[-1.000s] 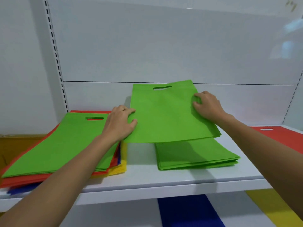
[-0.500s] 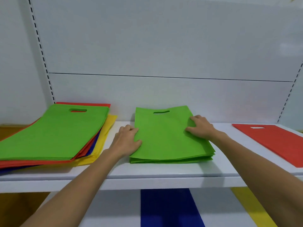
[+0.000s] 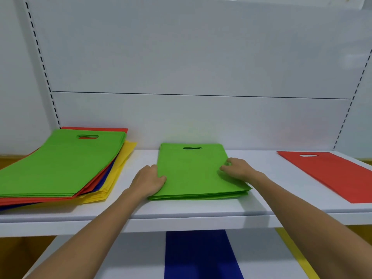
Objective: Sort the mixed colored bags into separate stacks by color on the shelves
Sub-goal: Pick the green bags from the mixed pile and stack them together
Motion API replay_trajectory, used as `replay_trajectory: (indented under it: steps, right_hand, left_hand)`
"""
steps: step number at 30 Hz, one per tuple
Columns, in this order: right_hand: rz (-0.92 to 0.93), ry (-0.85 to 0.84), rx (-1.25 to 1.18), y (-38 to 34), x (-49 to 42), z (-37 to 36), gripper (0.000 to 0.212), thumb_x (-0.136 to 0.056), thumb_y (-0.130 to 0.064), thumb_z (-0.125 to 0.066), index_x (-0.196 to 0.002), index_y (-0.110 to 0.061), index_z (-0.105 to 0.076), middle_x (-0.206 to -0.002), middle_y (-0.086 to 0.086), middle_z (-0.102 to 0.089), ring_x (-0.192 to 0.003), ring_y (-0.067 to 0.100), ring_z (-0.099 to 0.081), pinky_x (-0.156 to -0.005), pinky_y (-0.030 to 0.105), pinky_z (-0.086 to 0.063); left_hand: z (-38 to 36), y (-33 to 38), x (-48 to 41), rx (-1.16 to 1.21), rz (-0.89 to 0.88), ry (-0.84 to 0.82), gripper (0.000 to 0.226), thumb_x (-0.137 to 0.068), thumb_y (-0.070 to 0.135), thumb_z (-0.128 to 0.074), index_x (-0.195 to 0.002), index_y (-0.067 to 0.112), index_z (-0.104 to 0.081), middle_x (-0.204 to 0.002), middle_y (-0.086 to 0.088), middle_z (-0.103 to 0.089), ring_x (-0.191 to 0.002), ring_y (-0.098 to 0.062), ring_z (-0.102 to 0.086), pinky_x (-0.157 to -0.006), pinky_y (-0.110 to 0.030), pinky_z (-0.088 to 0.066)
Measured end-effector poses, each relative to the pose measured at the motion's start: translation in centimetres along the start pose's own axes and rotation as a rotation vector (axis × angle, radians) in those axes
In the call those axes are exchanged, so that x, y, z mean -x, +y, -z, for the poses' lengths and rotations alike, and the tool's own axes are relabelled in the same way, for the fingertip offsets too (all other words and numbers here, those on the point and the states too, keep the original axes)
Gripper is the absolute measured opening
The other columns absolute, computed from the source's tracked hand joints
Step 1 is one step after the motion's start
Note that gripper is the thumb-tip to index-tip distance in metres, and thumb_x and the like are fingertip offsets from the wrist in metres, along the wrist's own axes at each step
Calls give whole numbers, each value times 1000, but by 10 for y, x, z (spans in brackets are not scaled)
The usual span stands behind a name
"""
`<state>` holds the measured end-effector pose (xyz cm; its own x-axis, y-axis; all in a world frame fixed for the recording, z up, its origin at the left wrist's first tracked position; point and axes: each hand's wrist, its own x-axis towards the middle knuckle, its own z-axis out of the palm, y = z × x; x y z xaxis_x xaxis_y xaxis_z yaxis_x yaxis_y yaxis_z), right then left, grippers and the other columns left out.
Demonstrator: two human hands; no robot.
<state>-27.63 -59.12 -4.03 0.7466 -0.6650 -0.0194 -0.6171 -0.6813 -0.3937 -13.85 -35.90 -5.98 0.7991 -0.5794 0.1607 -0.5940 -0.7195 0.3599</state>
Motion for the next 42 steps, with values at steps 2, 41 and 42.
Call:
replay_trajectory:
  steps: [2, 41, 42]
  right_hand:
    - [23, 4, -66, -1, 3, 1, 52, -94, -32, -48, -137, -6, -39, -143, 12, -41, -130, 27, -39, -101, 30, -33]
    - [302, 210, -19, -345, 19, -87, 47, -96, -33, -48, -130, -1, -42, -127, 22, -51, -120, 34, -47, -97, 39, -42]
    - [259, 175, 2, -350, 20, -97, 47, -96, -33, -47, -129, 1, -43, -128, 23, -50, -120, 35, -47, -96, 39, -41]
  left_hand:
    - [-1, 3, 0, -36, 2, 10, 29, -91, 30, -47, -104, 6, -56, -110, -14, -60, -101, -30, -54, -72, -30, -37]
    - [180, -316, 11, 16, 75, 122, 39, -88, 24, -57, -126, 14, -54, -126, -13, -59, -117, -25, -53, -96, -29, -40]
    - [175, -318, 8, 18, 76, 104, 40, -88, 24, -57, -126, 13, -54, -127, -13, -58, -118, -26, -53, -97, -30, -40]
